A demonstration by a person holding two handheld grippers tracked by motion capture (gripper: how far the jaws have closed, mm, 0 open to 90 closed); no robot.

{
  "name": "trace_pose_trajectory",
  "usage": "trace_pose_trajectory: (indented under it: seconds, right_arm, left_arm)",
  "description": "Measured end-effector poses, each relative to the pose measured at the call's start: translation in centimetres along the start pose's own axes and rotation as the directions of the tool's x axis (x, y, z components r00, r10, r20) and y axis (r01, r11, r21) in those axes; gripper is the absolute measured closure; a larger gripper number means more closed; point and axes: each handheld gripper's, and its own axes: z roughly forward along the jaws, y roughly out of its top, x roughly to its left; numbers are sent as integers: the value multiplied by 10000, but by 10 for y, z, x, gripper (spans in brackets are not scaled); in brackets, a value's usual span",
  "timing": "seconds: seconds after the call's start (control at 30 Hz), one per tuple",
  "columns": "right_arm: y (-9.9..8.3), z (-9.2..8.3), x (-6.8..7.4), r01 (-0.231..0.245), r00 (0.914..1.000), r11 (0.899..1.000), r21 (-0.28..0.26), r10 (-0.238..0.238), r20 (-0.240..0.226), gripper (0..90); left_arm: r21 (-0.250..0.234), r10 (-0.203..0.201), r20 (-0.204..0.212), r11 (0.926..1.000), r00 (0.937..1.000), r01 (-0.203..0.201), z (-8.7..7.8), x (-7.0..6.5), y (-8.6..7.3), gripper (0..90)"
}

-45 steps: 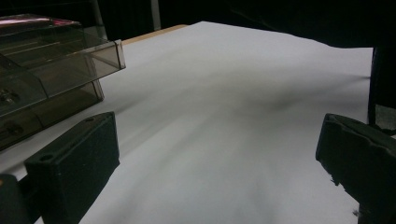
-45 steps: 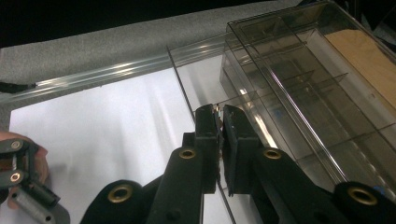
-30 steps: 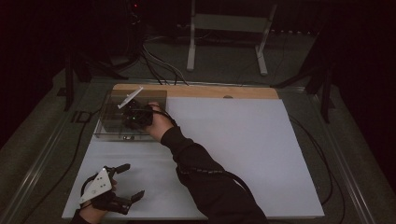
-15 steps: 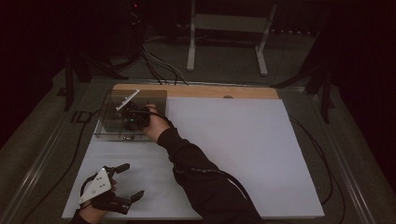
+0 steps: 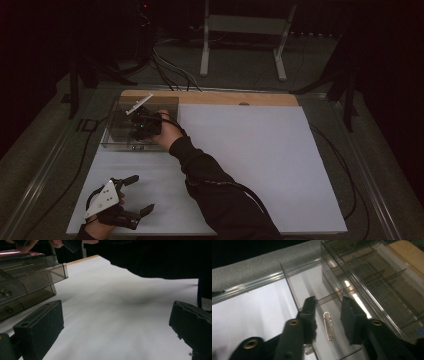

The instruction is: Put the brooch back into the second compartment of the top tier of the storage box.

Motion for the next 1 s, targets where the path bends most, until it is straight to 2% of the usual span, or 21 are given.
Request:
trace_pose_trajectory:
  seconds: [0.43, 0.57, 0.73, 0.77, 0.87, 1.0]
  right_arm:
    - [1, -30, 7, -52, 10000, 9977, -677, 48, -55, 279]
    - [0, -41, 10, -226, 9996, 9959, -877, 209, -209, 223]
    - [-4, -51, 13, -95, 9993, 9955, -943, 62, -355, 141]
    - [-5, -53, 13, 12, 9989, 9953, -971, -57, -457, 136]
    - [-6, -59, 13, -40, 9985, 9942, -1073, -19, -552, 124]
    - [-9, -69, 14, 135, 9971, 9920, -1253, -228, -732, 23]
  left_arm:
    - [-6, -7, -32, 10000, 10000, 7, 0, 0, 0, 6]
    - [20, 16, -23, 10000, 10000, -16, 1, -1, 0, 6]
    - [81, 23, -38, 10000, 10000, -23, 1, 0, 0, 6]
    - [67, 30, -36, 10000, 10000, -29, 1, 0, 0, 6]
    - [70, 26, -46, 10000, 10000, -26, 1, -1, 0, 6]
    - [67, 6, -49, 10000, 10000, -6, 2, 0, 0, 6]
